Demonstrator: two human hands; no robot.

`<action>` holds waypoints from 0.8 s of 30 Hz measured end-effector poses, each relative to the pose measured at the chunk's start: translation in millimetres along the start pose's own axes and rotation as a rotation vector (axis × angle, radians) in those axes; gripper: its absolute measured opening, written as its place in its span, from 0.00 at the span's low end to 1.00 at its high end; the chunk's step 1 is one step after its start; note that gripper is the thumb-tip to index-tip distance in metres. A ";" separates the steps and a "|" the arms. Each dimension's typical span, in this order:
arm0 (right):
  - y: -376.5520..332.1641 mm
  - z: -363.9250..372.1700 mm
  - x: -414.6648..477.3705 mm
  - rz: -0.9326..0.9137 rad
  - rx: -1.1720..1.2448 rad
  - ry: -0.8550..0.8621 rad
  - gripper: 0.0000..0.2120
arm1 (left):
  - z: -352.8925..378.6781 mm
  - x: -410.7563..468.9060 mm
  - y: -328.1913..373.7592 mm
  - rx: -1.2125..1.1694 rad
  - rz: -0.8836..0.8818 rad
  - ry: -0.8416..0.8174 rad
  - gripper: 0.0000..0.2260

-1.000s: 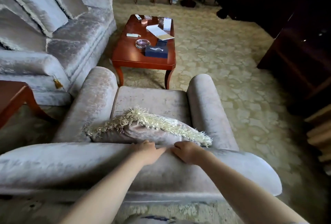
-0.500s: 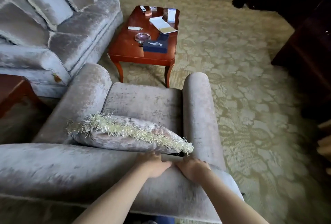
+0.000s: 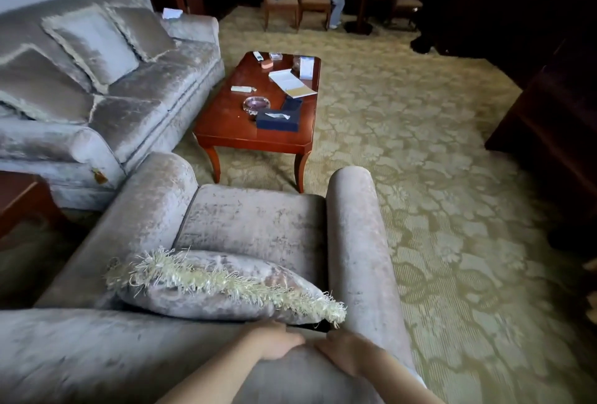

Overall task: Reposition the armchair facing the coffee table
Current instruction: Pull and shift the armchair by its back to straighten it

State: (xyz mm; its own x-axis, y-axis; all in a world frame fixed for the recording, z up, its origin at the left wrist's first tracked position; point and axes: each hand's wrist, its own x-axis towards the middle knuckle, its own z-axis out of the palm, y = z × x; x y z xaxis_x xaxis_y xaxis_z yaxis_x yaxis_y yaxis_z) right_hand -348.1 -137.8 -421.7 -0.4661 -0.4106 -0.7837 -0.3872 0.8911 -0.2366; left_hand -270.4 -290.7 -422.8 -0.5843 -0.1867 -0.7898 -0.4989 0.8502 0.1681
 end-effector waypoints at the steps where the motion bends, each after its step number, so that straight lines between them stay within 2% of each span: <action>1: 0.1 4.4 -5.8 0.004 -0.005 0.025 0.33 | 5.2 -6.3 1.2 0.007 0.002 0.031 0.31; 4: 6.0 11.4 -21.1 0.015 -0.027 0.102 0.31 | 15.0 -21.4 2.8 -0.032 -0.007 0.147 0.32; 6: 11.4 11.7 -27.9 -0.008 -0.075 0.098 0.30 | 18.0 -32.5 1.1 -0.007 -0.003 0.136 0.34; 9: 12.3 11.1 -36.3 -0.012 -0.068 0.112 0.38 | 20.0 -50.7 -3.6 0.000 0.007 0.127 0.37; 11: 16.9 14.9 -39.5 -0.011 -0.083 0.130 0.29 | 21.5 -60.8 -5.5 0.002 0.011 0.132 0.37; 13: 25.3 18.7 -43.0 -0.017 -0.201 0.174 0.21 | 22.3 -68.8 -5.2 -0.035 0.009 0.143 0.36; 17: 33.1 19.3 -48.3 0.020 -0.225 0.215 0.20 | 22.4 -77.4 -7.2 -0.017 0.018 0.174 0.36; 22: -4.8 18.8 -40.2 0.063 -0.163 0.269 0.25 | 28.7 -87.9 -36.5 0.052 0.059 0.269 0.38; 24: -46.9 22.5 -36.3 -0.059 -0.158 0.303 0.25 | 27.1 -93.4 -65.5 0.058 0.039 0.284 0.38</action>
State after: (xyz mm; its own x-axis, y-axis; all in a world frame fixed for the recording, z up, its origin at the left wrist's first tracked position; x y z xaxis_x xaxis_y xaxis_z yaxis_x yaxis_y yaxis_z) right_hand -295.1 -160.3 -395.1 -0.6449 -0.5202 -0.5599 -0.5278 0.8330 -0.1660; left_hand -165.8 -315.7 -376.1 -0.7623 -0.2767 -0.5850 -0.4399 0.8846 0.1548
